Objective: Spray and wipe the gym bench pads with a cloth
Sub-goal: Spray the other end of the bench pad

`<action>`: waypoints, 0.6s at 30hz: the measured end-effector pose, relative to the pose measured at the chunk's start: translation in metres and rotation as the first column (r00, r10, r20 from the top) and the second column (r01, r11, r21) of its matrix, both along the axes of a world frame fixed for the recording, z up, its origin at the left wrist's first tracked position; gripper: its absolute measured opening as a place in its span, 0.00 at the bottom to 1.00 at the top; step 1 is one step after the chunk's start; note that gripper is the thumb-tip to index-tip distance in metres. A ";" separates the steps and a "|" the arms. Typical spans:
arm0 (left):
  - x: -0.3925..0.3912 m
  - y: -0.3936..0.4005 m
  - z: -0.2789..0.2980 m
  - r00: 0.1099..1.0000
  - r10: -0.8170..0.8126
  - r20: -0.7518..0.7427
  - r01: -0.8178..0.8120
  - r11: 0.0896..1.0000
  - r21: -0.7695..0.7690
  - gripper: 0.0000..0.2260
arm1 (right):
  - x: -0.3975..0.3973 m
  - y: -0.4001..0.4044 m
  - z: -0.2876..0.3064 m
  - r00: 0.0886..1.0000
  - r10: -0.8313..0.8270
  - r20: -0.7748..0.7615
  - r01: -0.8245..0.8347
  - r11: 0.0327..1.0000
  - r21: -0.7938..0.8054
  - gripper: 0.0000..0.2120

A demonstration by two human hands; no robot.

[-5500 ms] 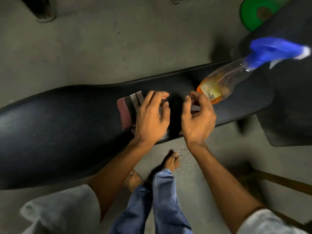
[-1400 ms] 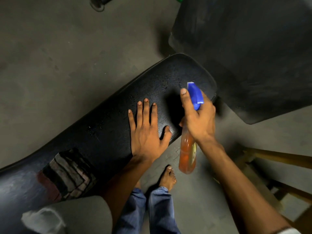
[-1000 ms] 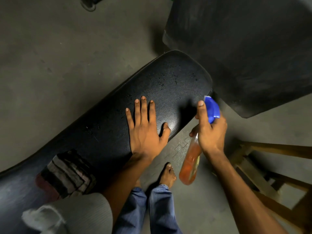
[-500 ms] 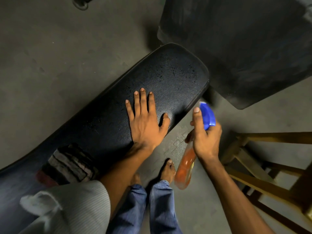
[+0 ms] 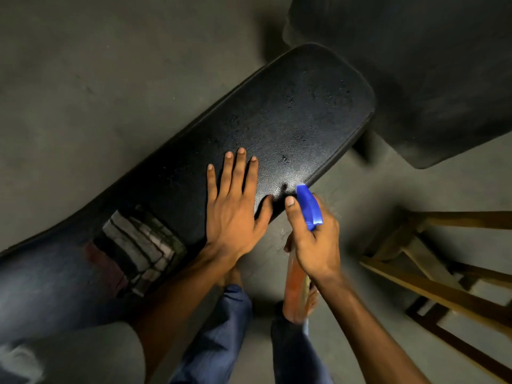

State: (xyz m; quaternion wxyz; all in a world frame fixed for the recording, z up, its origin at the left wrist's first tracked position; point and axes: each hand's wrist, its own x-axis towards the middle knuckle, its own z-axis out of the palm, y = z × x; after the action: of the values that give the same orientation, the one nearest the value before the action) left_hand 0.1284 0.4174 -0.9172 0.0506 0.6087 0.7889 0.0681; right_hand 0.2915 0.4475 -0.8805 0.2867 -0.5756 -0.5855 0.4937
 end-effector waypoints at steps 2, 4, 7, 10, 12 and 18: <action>-0.001 -0.001 0.000 0.999 0.003 0.036 -0.004 1.000 0.019 0.35 | 0.004 0.000 -0.001 1.000 0.028 0.011 -0.028 1.000 0.006 0.13; -0.001 -0.005 0.000 0.999 0.036 0.037 -0.037 0.999 0.021 0.35 | 0.011 0.002 -0.001 0.999 0.050 0.014 -0.050 0.999 0.004 0.15; 0.003 -0.014 0.002 0.995 0.096 0.018 -0.096 0.995 0.002 0.35 | 0.023 0.003 0.000 0.997 0.076 0.027 -0.076 0.997 -0.008 0.17; 0.011 -0.034 0.009 0.982 0.190 0.010 -0.190 0.982 0.008 0.35 | 0.024 -0.009 -0.001 0.976 0.216 0.036 -0.216 0.976 0.004 0.17; 0.016 -0.054 0.011 0.967 0.255 0.013 -0.255 0.967 0.005 0.35 | 0.020 -0.020 -0.001 0.954 0.300 0.016 -0.301 0.954 0.013 0.15; 0.028 -0.089 0.011 0.932 0.362 0.035 -0.362 0.932 0.000 0.39 | 0.001 -0.041 -0.004 0.917 0.392 -0.069 -0.391 0.920 0.027 0.15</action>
State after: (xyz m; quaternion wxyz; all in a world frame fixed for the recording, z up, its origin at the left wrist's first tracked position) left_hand 0.1564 0.3284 -0.9065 0.0487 0.4518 0.8863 0.0890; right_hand 0.2921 0.4068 -0.8848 0.2069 -0.4264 -0.6809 0.5583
